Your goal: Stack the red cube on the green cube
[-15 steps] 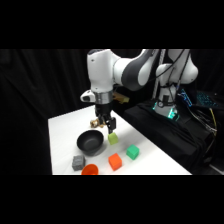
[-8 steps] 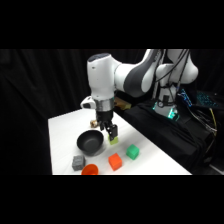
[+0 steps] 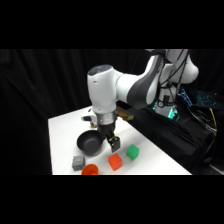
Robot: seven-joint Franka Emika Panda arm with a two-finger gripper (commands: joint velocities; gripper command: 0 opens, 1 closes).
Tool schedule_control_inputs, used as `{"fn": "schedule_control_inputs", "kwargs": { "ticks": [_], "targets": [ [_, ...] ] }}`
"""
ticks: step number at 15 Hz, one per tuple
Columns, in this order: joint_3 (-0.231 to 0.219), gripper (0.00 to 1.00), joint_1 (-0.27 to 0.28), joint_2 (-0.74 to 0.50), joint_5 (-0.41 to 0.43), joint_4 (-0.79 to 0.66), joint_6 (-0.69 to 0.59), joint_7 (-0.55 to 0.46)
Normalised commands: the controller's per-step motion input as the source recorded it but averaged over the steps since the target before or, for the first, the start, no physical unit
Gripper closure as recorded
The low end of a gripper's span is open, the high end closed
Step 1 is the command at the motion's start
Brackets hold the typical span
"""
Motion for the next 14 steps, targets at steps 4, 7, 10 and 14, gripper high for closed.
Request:
{"fn": "schedule_control_inputs", "kwargs": {
  "ticks": [4, 7, 10, 14],
  "targets": [
    [0.010, 0.00, 0.070, 0.16, 0.032, 0.16, 0.10, 0.11],
    [-0.013, 0.00, 0.056, 0.18, 0.026, 0.15, 0.15, 0.12],
    [-0.032, 0.00, 0.051, 0.20, 0.032, 0.15, 0.18, 0.11],
    [-0.035, 0.00, 0.071, 0.15, 0.044, 0.09, 0.17, 0.10]
  ]
}}
